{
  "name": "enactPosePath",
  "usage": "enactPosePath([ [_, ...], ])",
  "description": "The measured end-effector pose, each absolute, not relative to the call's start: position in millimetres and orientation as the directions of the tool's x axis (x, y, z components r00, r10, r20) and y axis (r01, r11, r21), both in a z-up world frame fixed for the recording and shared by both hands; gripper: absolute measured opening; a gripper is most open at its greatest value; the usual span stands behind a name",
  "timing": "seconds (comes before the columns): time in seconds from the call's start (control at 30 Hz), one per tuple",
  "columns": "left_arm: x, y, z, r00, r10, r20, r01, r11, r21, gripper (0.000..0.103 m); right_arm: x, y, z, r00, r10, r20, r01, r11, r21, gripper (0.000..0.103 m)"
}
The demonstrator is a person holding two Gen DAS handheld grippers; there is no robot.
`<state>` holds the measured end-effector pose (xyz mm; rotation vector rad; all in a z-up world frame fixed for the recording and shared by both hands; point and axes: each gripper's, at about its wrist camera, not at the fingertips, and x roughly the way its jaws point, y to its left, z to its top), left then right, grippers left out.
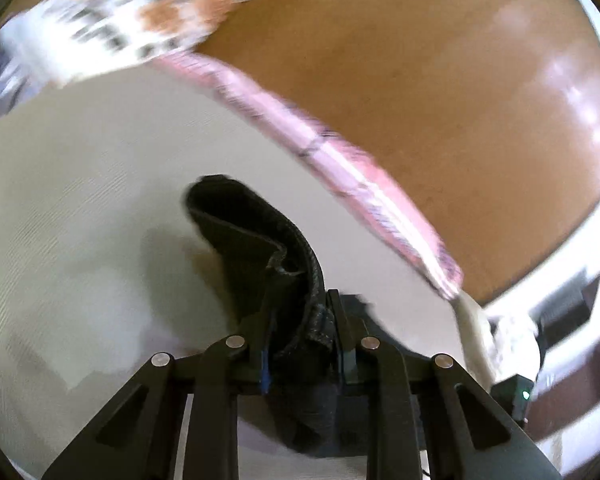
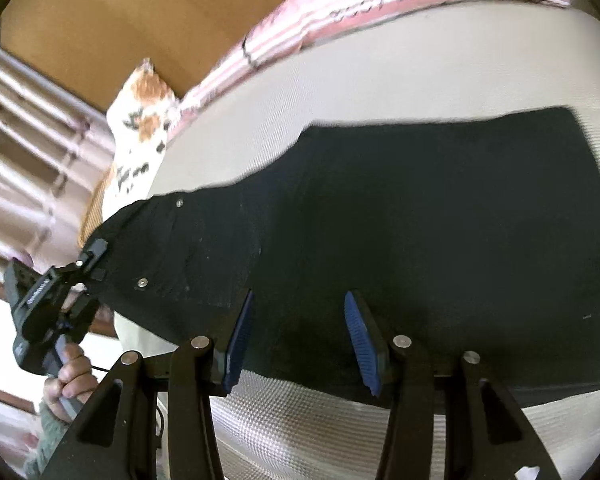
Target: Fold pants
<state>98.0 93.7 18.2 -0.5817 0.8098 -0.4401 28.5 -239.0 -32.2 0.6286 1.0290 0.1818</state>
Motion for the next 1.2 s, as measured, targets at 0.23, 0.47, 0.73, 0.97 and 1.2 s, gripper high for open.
enactPosePath([
  [0.23, 100, -26, 67, 0.499, -0.708, -0.500, 0.397, 0.699, -0.594, 0.022, 3, -307, -9, 0.636, 0.359, -0.683, 0.227, 0.759, 0.610, 0.048],
  [0.47, 79, -153, 44, 0.290, -0.757, -0.585, 0.567, 0.629, -0.533, 0.022, -31, -371, -9, 0.681, 0.272, -0.680, 0.322, 0.723, 0.611, 0.048],
  [0.73, 51, -242, -42, 0.158, -0.587, -0.794, 0.658, 0.662, -0.359, 0.023, -57, -417, -35, 0.676, 0.245, -0.695, 0.412, 0.657, 0.632, 0.048],
  [0.97, 27, -246, 0, 0.134, -0.610, -0.781, 0.767, 0.563, -0.308, 0.050, -56, -423, -44, 0.675, 0.276, -0.684, 0.402, 0.640, 0.655, 0.048],
  [1.2, 40, -179, 17, 0.256, -0.588, -0.767, 0.707, 0.655, -0.266, 0.063, -33, -410, -54, 0.646, 0.389, -0.657, 0.319, 0.645, 0.695, 0.048],
])
